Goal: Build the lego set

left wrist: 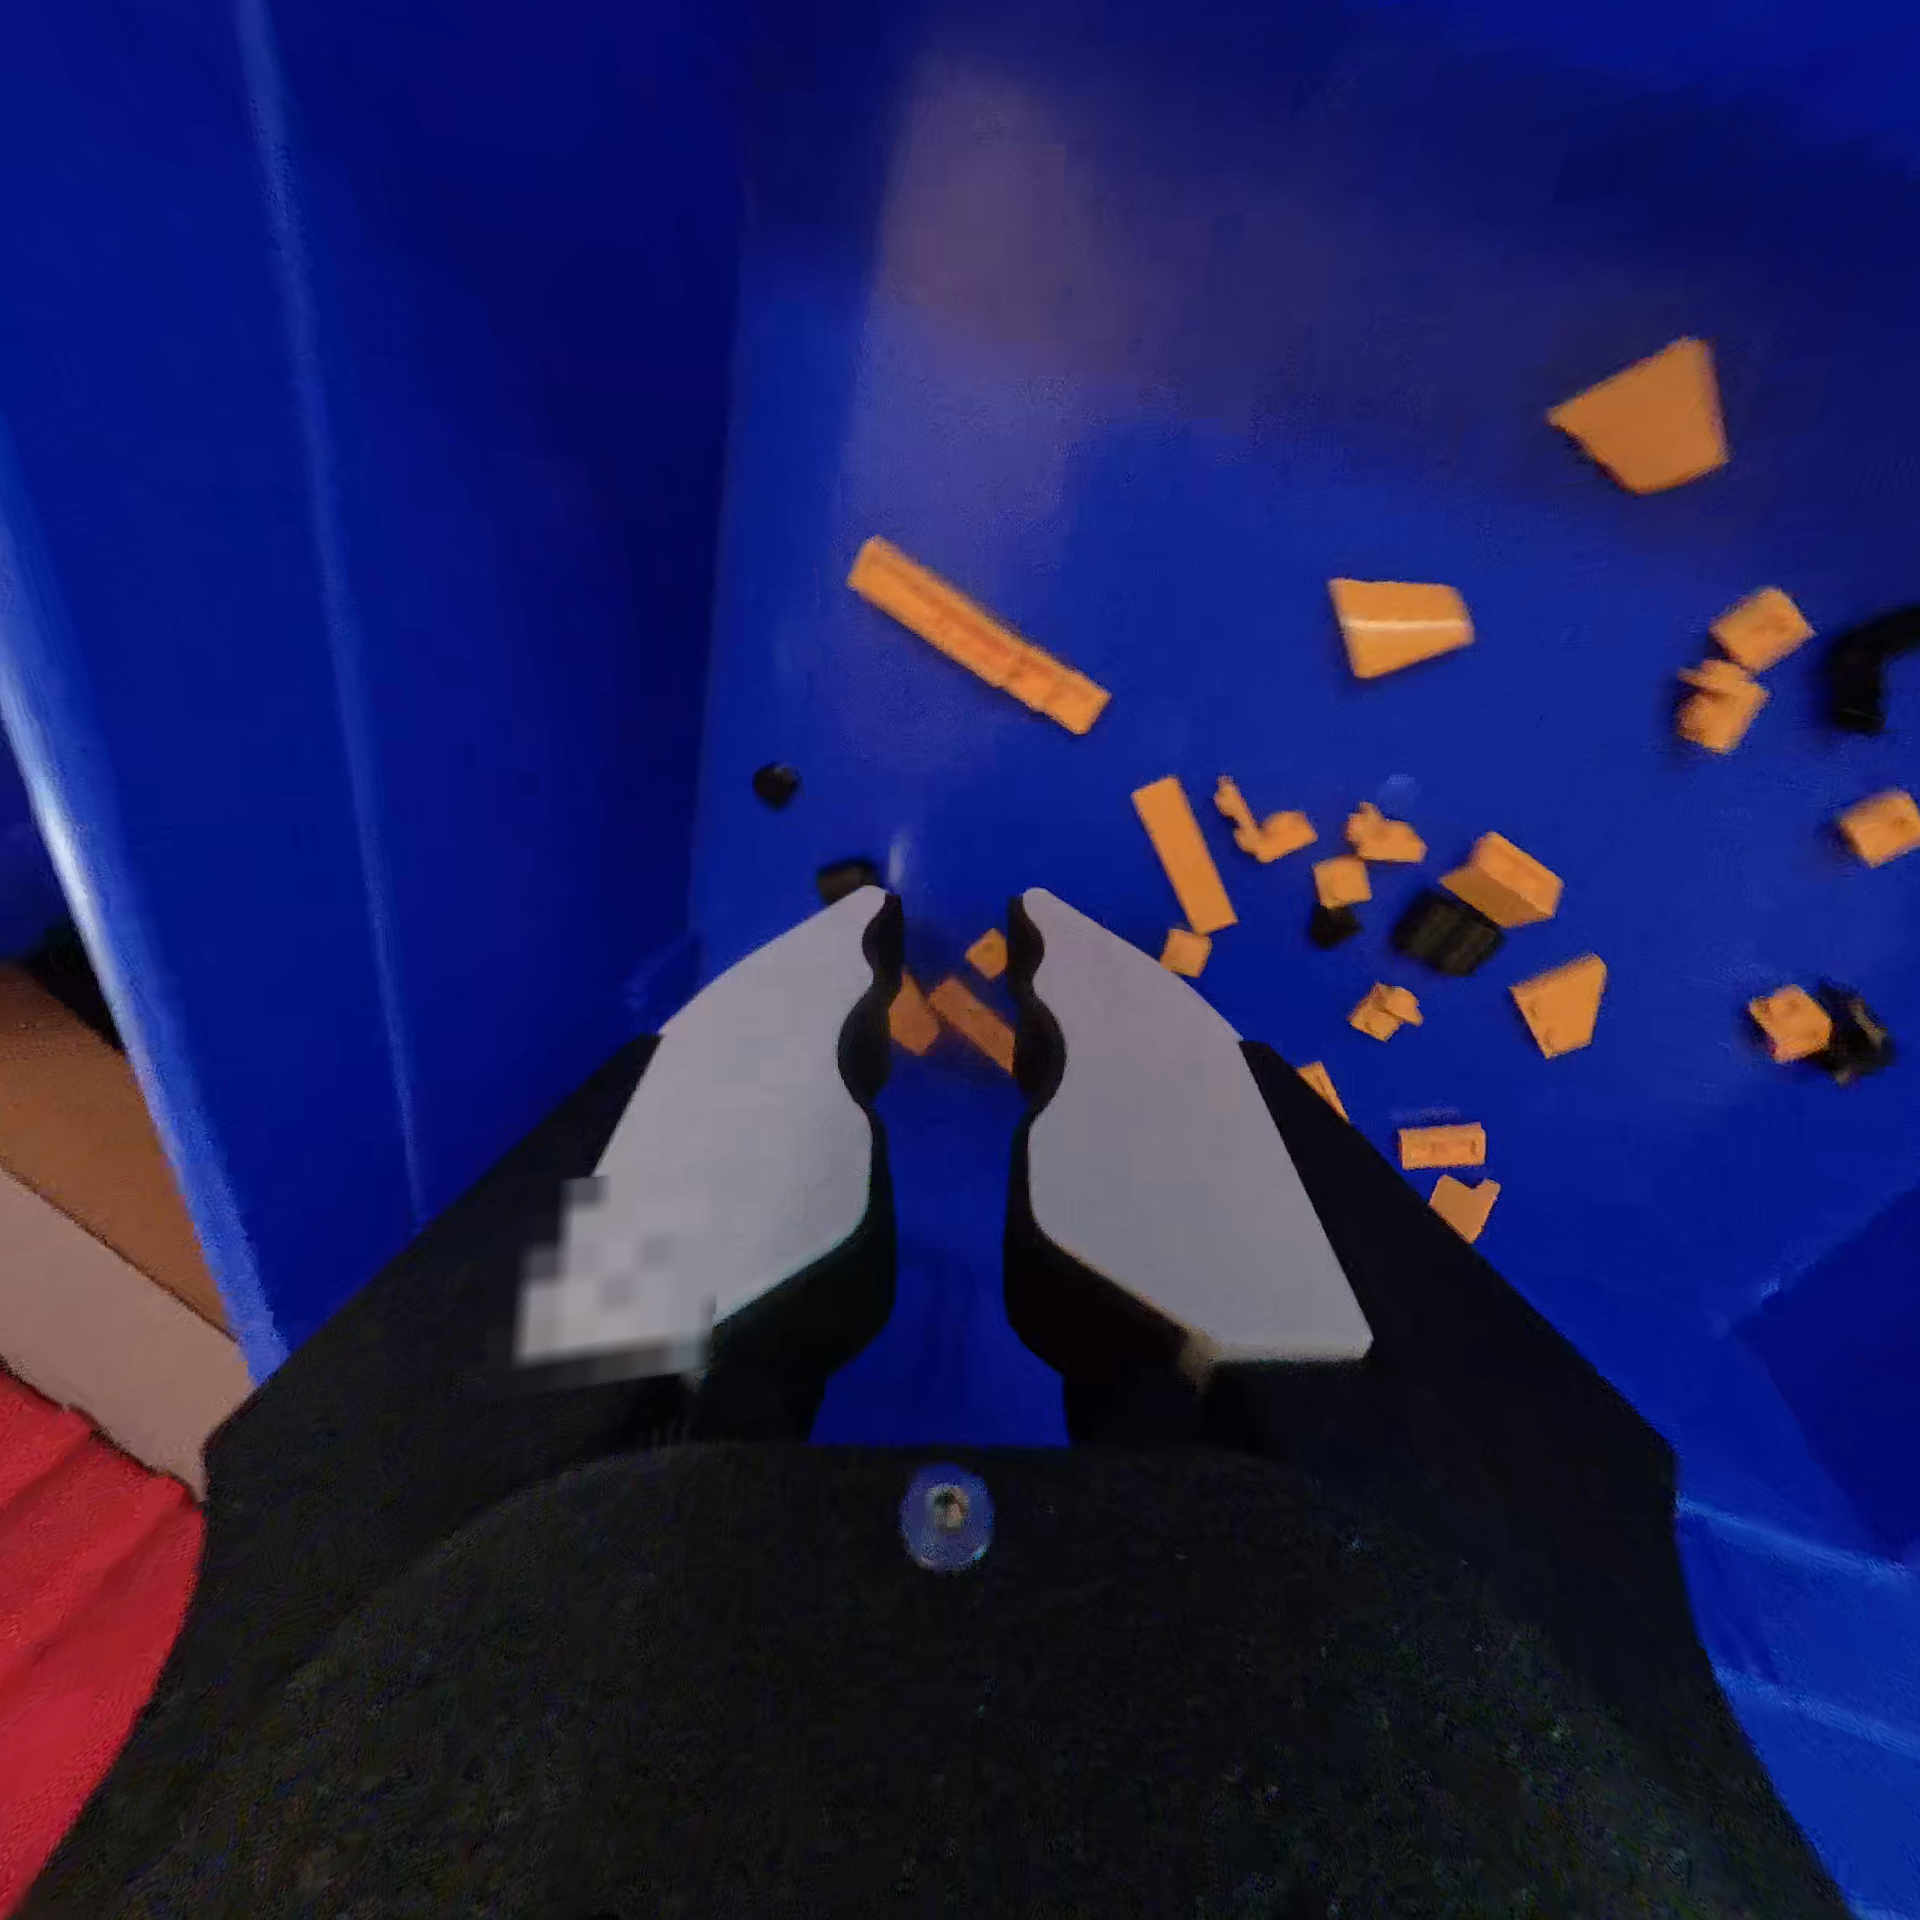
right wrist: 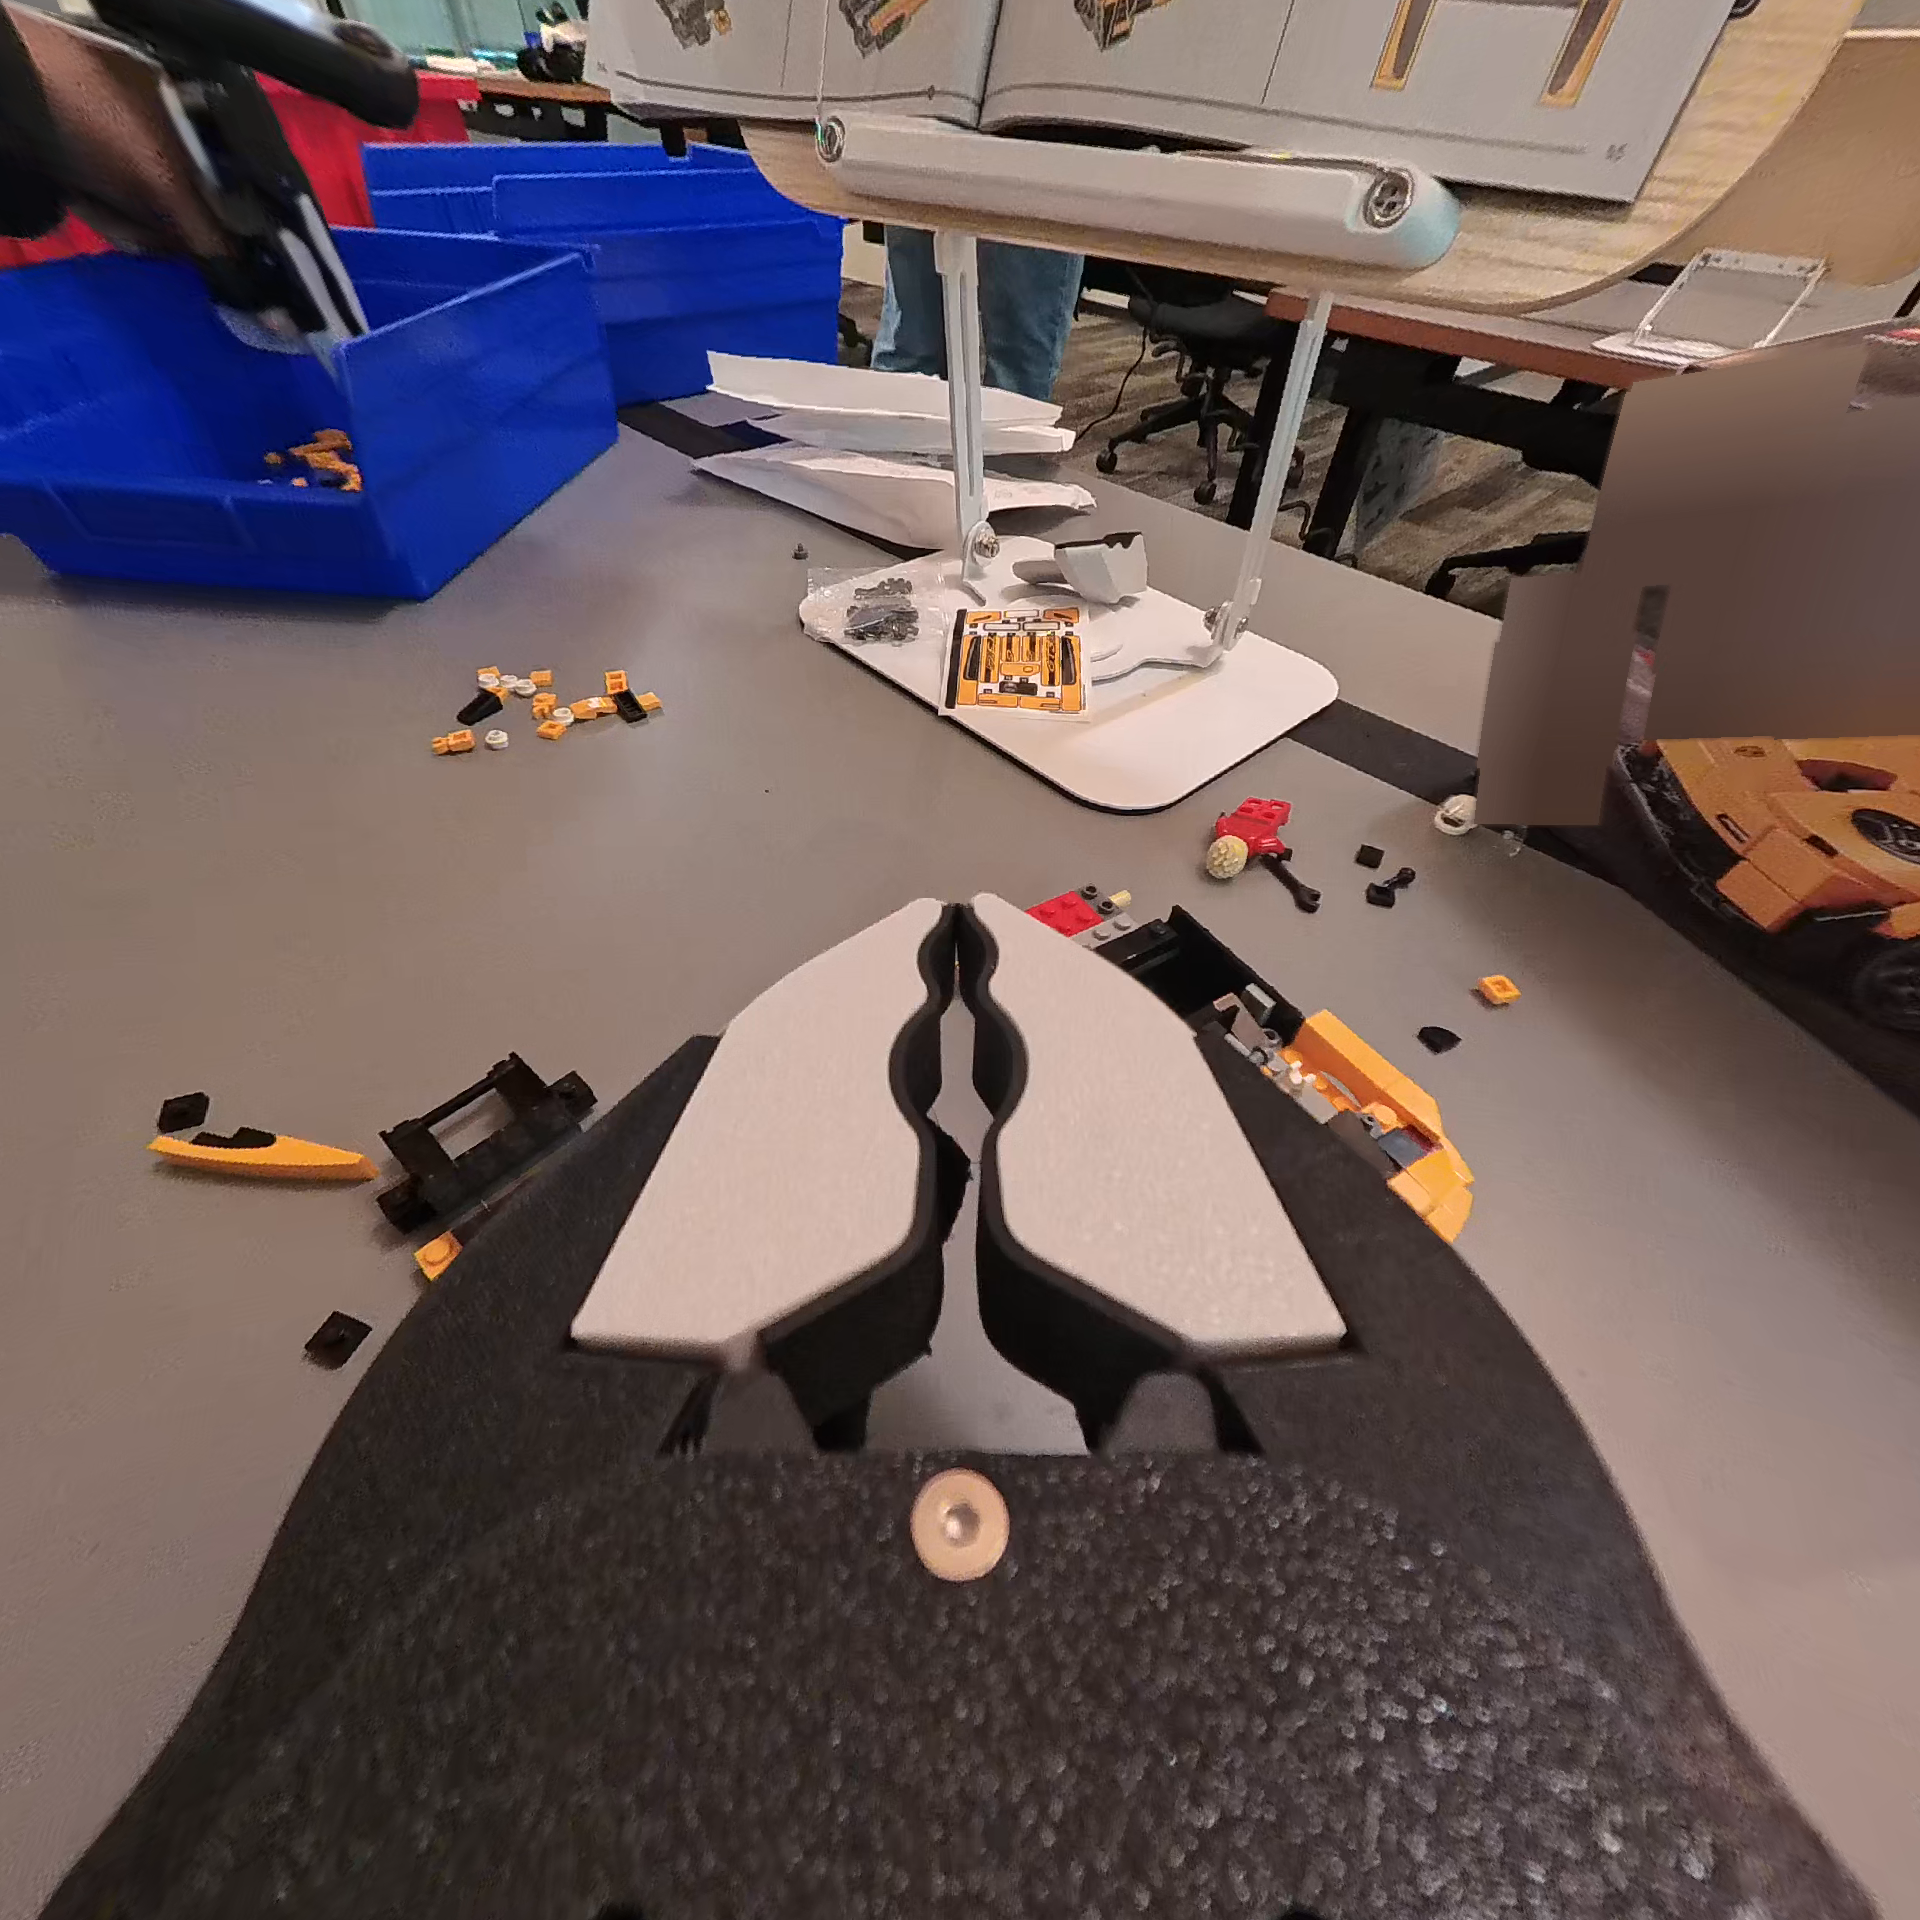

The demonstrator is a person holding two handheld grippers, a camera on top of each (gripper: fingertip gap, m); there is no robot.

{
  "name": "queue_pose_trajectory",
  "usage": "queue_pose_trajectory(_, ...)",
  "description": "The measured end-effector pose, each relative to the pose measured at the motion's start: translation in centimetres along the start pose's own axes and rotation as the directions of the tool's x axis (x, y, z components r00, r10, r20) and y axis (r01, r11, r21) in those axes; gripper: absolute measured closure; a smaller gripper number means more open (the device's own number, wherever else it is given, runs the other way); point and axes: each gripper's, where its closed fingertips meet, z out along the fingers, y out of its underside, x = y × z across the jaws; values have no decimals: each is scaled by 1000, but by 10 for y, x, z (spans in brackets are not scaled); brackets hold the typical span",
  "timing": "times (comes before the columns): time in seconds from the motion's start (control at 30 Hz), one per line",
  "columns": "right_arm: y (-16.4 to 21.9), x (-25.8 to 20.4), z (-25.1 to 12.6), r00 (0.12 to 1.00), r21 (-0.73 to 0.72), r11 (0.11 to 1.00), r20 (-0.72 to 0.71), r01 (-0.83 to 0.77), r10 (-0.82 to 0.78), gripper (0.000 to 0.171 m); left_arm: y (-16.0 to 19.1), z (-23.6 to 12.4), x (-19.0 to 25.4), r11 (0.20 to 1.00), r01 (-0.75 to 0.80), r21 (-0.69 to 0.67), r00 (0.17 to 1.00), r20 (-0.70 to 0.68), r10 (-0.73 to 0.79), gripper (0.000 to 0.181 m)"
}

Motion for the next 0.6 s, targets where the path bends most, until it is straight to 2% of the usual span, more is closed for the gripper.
queue_pose_trajectory(0.13,0,1,0,1000,-2,1000,-5,3,-3,171,-10,1,-13,986,166,-14,986,-11,-167,163)
queue_pose_trajectory(0.5,1,4,-1,1000,-3,1000,-7,-4,4,171,-54,22,13,951,307,-19,936,-172,-306,156)
queue_pose_trajectory(0.6,1,3,-2,1000,0,1000,-4,-3,3,171,-51,26,15,952,301,-44,935,-181,-304,169)
